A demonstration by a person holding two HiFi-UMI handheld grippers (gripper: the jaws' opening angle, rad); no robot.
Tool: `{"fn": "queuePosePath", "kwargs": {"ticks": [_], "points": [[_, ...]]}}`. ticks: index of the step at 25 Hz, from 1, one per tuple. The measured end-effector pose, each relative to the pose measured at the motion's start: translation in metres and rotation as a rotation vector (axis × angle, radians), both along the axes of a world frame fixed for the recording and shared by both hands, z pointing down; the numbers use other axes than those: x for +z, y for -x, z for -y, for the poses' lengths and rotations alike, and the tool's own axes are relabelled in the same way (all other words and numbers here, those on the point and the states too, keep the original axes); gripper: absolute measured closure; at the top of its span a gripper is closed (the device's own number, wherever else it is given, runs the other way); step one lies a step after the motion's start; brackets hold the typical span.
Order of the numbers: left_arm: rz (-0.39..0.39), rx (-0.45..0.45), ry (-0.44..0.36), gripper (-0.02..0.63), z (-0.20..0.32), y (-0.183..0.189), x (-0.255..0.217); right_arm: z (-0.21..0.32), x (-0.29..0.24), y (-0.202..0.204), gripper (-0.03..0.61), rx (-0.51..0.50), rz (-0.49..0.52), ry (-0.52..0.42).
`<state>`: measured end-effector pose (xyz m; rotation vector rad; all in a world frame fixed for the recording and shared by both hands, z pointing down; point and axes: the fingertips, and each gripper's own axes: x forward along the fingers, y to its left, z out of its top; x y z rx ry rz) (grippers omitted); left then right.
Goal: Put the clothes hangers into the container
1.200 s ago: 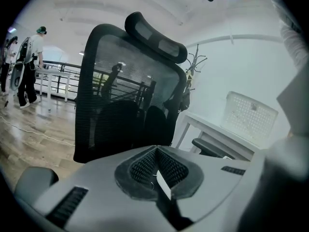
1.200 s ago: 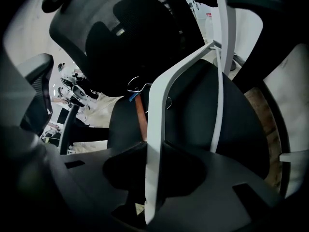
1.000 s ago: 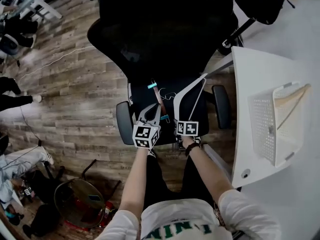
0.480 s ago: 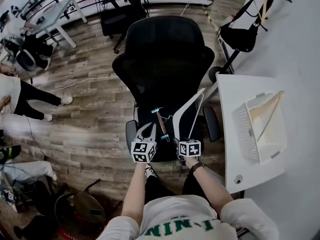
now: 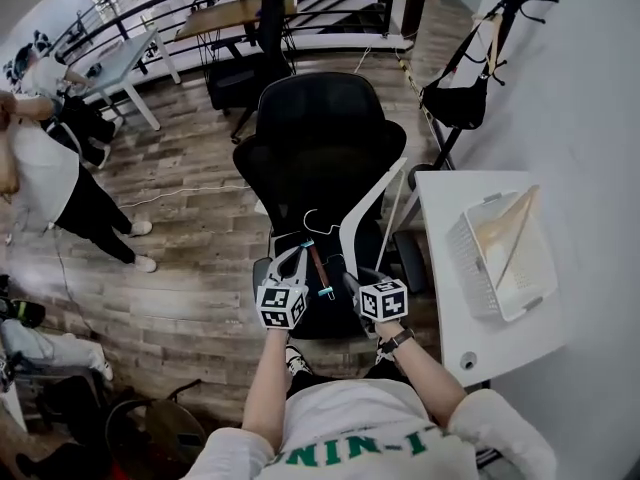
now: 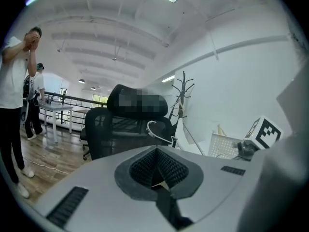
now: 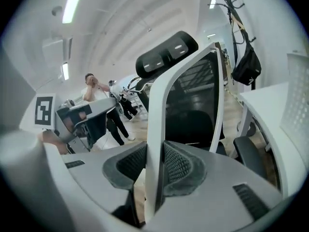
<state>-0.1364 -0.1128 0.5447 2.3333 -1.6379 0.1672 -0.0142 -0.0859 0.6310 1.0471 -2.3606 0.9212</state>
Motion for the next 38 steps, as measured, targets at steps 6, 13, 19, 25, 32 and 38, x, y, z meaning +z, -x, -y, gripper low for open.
{"fn": "queuePosePath", "kwargs": {"ticks": [6, 13, 19, 25, 32, 38], "points": [[0.032, 0.019, -0.03, 0.603, 0.005, -0.02, -0.038, 0.01, -0.07, -0.014, 0.459, -0.016, 0.016, -0.156], [0.021, 0.073, -0.092, 0.603, 0.018, -0.064, -0.086, 0.027, -0.141, -0.056, 0.459, 0.011, 0.005, -0.294], [0.008, 0.197, -0.136, 0.603, 0.041, -0.139, -0.115, 0.052, -0.183, -0.14, 0.459, 0.116, -0.053, -0.361], [-0.015, 0.347, -0.174, 0.603, 0.052, -0.229, -0.136, 0.066, -0.216, -0.233, 0.459, 0.235, -0.114, -0.407], [-0.044, 0.522, -0.195, 0.603, 0.042, -0.328, -0.147, 0.054, -0.224, -0.337, 0.459, 0.365, -0.213, -0.397], [-0.039, 0.616, -0.177, 0.603, 0.027, -0.382, -0.144, 0.034, -0.187, -0.418, 0.457, 0.449, -0.291, -0.283]]}}
